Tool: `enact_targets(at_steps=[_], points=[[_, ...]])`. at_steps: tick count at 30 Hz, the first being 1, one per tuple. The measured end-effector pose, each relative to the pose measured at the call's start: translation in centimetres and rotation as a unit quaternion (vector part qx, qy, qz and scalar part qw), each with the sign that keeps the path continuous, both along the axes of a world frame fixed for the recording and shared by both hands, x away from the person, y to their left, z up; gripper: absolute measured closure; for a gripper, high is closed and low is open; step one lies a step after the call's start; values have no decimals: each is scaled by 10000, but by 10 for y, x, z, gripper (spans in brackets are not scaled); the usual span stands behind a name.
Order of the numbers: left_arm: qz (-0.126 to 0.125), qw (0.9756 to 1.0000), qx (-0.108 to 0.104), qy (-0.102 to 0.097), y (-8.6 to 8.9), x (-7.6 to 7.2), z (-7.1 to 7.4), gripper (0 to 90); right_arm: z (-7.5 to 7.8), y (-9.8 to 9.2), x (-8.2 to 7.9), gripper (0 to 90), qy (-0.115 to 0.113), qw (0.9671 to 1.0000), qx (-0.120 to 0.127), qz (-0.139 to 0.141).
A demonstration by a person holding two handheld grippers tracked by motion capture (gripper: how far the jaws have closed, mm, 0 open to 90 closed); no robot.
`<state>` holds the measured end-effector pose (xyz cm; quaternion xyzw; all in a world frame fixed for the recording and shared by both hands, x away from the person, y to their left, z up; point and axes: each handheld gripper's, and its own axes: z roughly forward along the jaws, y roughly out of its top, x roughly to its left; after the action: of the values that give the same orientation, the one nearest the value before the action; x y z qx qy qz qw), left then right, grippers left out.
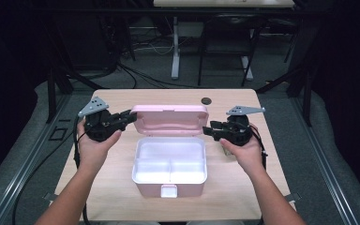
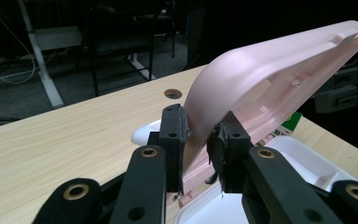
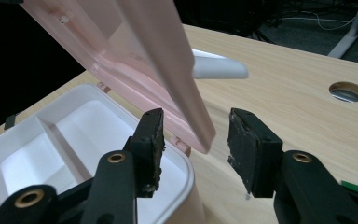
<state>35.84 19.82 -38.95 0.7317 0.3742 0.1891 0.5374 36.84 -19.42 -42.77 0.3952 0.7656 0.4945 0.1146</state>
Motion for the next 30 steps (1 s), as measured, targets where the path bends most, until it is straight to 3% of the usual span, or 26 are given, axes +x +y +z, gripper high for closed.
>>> enact_targets(at_steps=[7, 15, 19, 23, 30], points=[[17, 10000, -63, 75, -2, 9, -1, 766, -2, 8, 6, 736, 22, 9998, 116, -163], [67, 9999, 26, 138, 0, 12, -5, 701, 0, 10, 6, 789, -170, 9993, -158, -302], [71, 9998, -73, 179, 5, 9, -9, 646, -1, 10, 9, 795, -179, 9991, -126, -375], [59, 9996, 97, 253, 10, 5, -16, 634, -2, 9, 13, 800, -153, 9992, -41, -364], [-38, 9995, 135, 288, 17, -6, -26, 624, -2, 10, 22, 813, -122, 9990, -83, -424]])
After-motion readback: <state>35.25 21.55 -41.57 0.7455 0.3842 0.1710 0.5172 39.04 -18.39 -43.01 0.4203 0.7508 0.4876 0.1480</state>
